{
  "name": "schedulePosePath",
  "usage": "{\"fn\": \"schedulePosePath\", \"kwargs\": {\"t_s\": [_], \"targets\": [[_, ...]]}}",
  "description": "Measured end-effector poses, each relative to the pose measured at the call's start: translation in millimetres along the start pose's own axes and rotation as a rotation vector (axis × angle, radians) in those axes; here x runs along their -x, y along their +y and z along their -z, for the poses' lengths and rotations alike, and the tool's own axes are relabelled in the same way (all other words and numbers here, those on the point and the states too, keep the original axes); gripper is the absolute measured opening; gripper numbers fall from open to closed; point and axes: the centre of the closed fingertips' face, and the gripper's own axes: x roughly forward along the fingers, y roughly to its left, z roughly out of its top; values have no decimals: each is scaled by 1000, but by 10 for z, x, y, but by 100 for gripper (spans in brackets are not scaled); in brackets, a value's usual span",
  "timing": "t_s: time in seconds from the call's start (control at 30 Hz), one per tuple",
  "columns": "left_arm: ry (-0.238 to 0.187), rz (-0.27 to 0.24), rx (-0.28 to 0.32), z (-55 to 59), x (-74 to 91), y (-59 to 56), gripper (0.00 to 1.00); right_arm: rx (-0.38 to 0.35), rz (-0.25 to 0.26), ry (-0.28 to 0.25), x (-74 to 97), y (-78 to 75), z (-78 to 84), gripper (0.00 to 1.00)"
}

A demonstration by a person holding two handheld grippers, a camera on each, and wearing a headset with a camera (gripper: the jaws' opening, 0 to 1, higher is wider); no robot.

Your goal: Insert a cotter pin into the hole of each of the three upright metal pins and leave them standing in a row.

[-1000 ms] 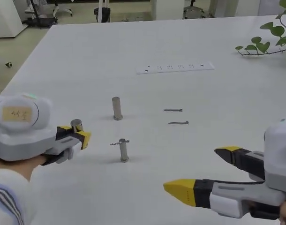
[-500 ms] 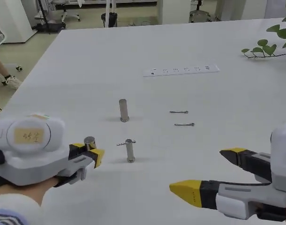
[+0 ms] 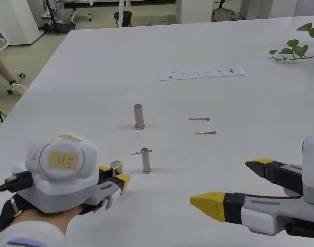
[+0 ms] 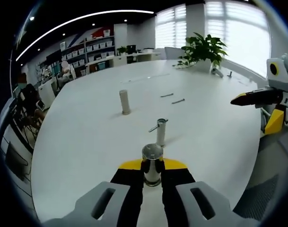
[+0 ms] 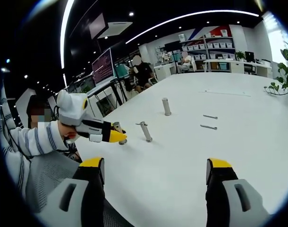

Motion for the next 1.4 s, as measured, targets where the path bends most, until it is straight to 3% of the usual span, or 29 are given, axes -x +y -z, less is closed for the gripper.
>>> {"fn": "schedulePosePath", "kwargs": {"t_s": [0.23, 0.83, 0.97, 1.4], "targets": [[15, 28, 12, 45, -31, -69, 10, -1, 3, -3, 9, 3, 3, 87], [44, 38, 7, 126, -62, -115, 10, -5, -1, -3, 12, 15, 21, 87], [53, 34, 35, 158, -66, -104, 10, -7, 0, -2, 15, 11, 27, 87], [60, 33, 39, 190, -67, -123, 10, -9, -4, 3, 12, 23, 45, 87]]}}
